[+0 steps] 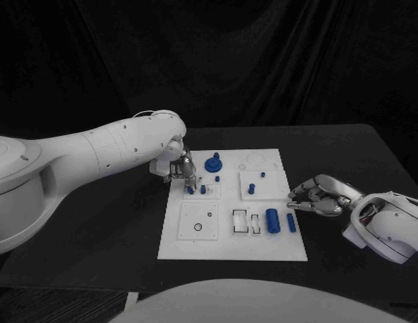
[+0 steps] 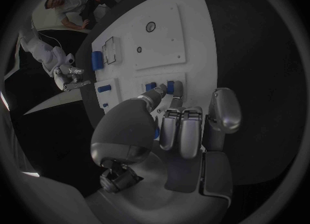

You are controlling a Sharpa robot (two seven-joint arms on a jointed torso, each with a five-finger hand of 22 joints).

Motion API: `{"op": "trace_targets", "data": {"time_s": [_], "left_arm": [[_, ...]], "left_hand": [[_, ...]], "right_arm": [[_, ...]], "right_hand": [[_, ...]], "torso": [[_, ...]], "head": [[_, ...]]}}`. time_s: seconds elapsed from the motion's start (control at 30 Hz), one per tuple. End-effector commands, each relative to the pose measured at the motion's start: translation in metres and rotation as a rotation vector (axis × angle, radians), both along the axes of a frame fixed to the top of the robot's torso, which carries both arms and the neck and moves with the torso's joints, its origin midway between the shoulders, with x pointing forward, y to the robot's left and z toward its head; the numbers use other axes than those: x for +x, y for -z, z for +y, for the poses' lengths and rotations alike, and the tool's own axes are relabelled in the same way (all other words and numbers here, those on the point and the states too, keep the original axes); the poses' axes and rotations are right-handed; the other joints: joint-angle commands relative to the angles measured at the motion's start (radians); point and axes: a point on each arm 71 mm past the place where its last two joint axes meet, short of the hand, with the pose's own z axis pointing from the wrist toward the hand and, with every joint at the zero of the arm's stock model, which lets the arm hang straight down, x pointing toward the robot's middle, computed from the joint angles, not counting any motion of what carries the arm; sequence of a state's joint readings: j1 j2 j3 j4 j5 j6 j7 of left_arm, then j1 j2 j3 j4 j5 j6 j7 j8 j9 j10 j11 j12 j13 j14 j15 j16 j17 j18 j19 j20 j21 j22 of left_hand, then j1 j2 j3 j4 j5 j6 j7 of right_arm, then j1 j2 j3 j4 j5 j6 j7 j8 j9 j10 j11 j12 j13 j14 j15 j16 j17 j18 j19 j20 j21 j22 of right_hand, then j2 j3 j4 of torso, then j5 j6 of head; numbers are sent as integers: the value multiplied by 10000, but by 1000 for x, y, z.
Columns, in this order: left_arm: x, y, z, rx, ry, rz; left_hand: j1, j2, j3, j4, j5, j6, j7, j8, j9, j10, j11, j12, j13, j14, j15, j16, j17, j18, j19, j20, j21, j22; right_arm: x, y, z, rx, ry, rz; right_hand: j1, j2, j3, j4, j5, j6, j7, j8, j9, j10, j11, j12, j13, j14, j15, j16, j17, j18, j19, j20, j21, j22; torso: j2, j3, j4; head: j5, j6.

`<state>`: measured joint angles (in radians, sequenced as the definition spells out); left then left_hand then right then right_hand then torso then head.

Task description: Assemble the parts on the task board

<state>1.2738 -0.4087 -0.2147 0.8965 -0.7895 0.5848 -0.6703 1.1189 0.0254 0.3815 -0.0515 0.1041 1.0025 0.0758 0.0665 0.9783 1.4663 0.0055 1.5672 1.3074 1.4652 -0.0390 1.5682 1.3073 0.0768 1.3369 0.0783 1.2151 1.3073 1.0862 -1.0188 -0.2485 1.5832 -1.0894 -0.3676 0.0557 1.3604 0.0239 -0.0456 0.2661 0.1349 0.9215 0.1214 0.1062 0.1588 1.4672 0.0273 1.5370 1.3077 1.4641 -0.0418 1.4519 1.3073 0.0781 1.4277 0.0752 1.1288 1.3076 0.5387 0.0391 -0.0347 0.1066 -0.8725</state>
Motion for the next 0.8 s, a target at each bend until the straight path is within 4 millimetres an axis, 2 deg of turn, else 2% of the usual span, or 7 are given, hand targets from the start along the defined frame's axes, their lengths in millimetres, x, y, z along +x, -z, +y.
{"op": "trace_targets", "data": {"time_s": [0.03, 0.63, 0.7, 0.73, 0.8], "left_arm": [[-2, 2, -4, -120, 103, 110], [-3, 3, -2, 63, 99, 238], [-3, 3, -2, 70, 101, 244], [-3, 3, -2, 76, 98, 245], [-3, 4, -2, 84, 90, 245]], "left_hand": [[-108, -30, -102, 55, -116, -65, 59, -40, -93, 1045, 101, 36, 2634, 1056, 92, 26, 2635, 78, -64, 28, -59, 1507], [-138, -41, -191, 120, -193, -108, 85, -48, -201, 1045, 123, 36, 2634, 1056, 111, 26, 2635, 96, -122, 43, -145, 1482], [-206, -43, -306, 228, -328, -147, 109, -45, -320, 1045, 150, 36, 2634, 1056, 132, 26, 2635, 95, -139, 69, -166, 1477], [-391, -89, -515, 422, -470, -172, 144, -41, -444, 1045, 186, 36, 2634, 1056, 166, 26, 2635, 96, -150, 96, -183, 1475], [-659, -139, -825, 686, -513, -201, 190, -35, -602, 1045, 222, 36, 2634, 1056, 205, 26, 2635, 106, -181, 128, -227, 1464]], "right_arm": [[-1, 2, 0, -79, 54, 145], [-2, 3, 0, -94, 48, 210], [-2, 4, -1, -96, 50, 219], [-2, 4, -1, -97, 51, 223], [-2, 4, -1, -99, 53, 229]], "right_hand": [[6, 114, -32, -29, 34, 49, -3, -57, -10, 701, 83, -45, 2285, 705, 76, -44, 1429, 92, -67, -22, -50, 1461], [14, 124, -45, -38, 35, 59, -2, -63, -16, 684, 87, -65, 2266, 695, 80, -79, 1394, 106, -90, -19, -131, 1442], [14, 124, -45, -38, 35, 59, -2, -63, -16, 684, 87, -65, 2266, 695, 80, -79, 1394, 106, -90, -19, -131, 1442], [15, 125, -46, -39, 36, 58, -1, -64, -17, 676, 87, -73, 2258, 691, 80, -90, 1383, 109, -96, -19, -149, 1438], [15, 125, -46, -39, 36, 58, -1, -64, -17, 676, 87, -73, 2258, 691, 80, -90, 1383, 109, -96, -19, -149, 1438]], "torso": [[4, -1, 1], [1, -1, 1], [1, -1, -2], [-1, -1, -2], [-1, -1, 1]], "head": [[-8, -1], [-9, -1], [-6, -1], [-10, -1], [-18, -1]]}}
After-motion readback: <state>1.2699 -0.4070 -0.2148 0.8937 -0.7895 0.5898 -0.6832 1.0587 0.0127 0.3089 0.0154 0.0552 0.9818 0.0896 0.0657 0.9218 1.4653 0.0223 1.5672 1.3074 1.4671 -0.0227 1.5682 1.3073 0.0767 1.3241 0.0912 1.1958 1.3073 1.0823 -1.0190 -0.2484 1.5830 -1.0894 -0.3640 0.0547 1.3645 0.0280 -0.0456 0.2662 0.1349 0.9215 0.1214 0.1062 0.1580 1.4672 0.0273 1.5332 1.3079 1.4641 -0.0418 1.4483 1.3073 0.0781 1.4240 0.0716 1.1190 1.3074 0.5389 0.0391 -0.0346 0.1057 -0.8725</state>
